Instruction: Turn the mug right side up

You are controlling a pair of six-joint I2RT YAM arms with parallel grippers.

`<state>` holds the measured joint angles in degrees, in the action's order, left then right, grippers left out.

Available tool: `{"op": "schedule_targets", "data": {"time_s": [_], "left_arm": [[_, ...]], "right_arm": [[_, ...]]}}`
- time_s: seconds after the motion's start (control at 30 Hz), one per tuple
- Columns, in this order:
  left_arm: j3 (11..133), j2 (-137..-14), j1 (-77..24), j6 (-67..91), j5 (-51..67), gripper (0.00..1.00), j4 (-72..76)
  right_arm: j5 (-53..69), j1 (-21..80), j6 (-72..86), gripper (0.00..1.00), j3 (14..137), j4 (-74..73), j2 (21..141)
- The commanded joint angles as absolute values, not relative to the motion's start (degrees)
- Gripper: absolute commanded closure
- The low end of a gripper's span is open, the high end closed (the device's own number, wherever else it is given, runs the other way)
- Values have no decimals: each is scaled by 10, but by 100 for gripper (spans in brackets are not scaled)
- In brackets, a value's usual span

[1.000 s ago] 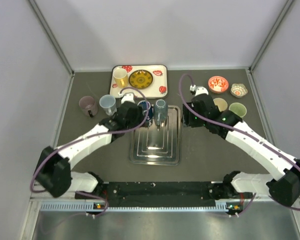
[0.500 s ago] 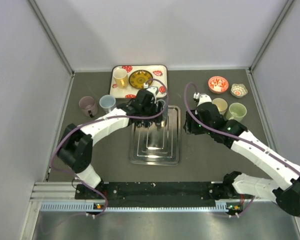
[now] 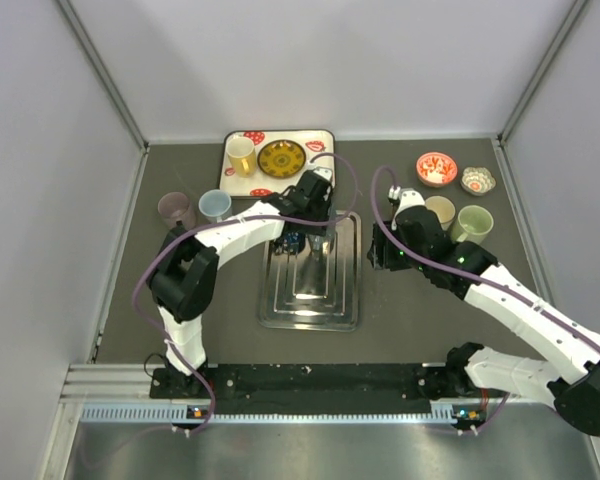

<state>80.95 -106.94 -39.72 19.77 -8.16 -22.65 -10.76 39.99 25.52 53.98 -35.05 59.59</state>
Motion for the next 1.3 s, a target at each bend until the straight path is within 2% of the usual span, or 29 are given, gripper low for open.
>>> {"op": "schedule_targets", "data": {"time_s": [0.0, 0.4, 0.5, 0.53, 0.57, 0.73, 1.07, 1.27], "left_arm": [[853, -1097, -396, 198, -115, 55, -255], [867, -1128, -395, 202, -114, 68, -263], [869, -1134, -395, 200, -111, 79, -263], [868, -1134, -395, 199, -111, 95, -262], [867, -1133, -396, 201, -112, 100, -263], [843, -1104, -396, 209, -105, 100, -254], [768, -936, -443, 218, -124, 100, -236], [685, -811, -452, 271, -63, 100, -157]], "right_arm": [[-102, 407, 250, 45, 543, -334, 585], [-104, 405, 253, 45, 537, -335, 585], [-103, 405, 256, 45, 534, -335, 587], [-101, 405, 257, 45, 534, -335, 588], [-101, 405, 258, 45, 534, -335, 587], [-95, 406, 265, 45, 535, -338, 582], [-75, 406, 286, 45, 534, -348, 523], [-32, 406, 325, 45, 489, -312, 489]]}}
